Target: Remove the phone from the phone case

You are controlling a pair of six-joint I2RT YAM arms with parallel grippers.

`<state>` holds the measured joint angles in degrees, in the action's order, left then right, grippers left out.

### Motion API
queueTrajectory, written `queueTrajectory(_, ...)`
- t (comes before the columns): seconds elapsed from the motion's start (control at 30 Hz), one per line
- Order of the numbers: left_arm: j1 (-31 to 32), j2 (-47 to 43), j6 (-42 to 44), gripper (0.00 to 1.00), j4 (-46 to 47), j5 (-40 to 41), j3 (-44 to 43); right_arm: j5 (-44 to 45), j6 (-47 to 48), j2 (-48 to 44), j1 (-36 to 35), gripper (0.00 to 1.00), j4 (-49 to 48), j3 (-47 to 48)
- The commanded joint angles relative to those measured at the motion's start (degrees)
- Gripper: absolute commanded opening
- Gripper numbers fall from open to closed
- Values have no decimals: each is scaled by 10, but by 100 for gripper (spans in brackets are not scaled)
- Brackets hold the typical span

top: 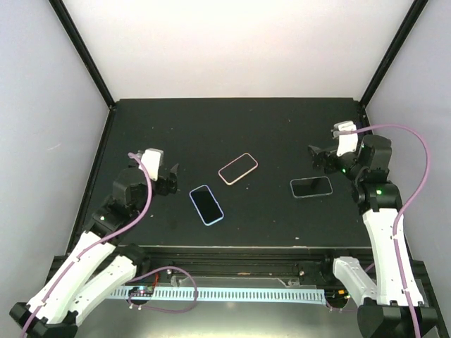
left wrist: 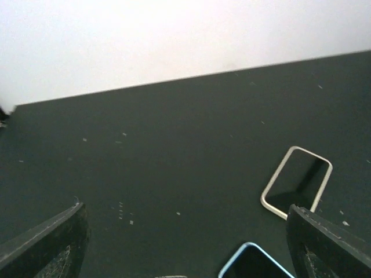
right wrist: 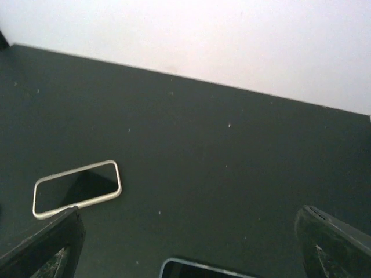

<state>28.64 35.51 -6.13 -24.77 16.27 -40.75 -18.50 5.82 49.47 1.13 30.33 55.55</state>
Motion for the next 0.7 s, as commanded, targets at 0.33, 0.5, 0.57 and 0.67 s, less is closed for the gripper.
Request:
queueTrajectory(0.33, 8, 93, -3, 99, -53, -181, -22, 51, 145, 286, 7, 100, 184, 163)
queueTrajectory(0.5, 9, 100, -6, 99, -54, -212, -22, 97, 150, 395, 8, 100, 184, 173)
queueTrajectory(0.57, 9, 102, -7, 99, -54, -216, -22, 114, 149, 436, 10, 100, 185, 174)
queueTrajectory(0.67, 9, 104, -8, 99, -55, -221, -22, 125, 152, 477, 22, 100, 194, 175)
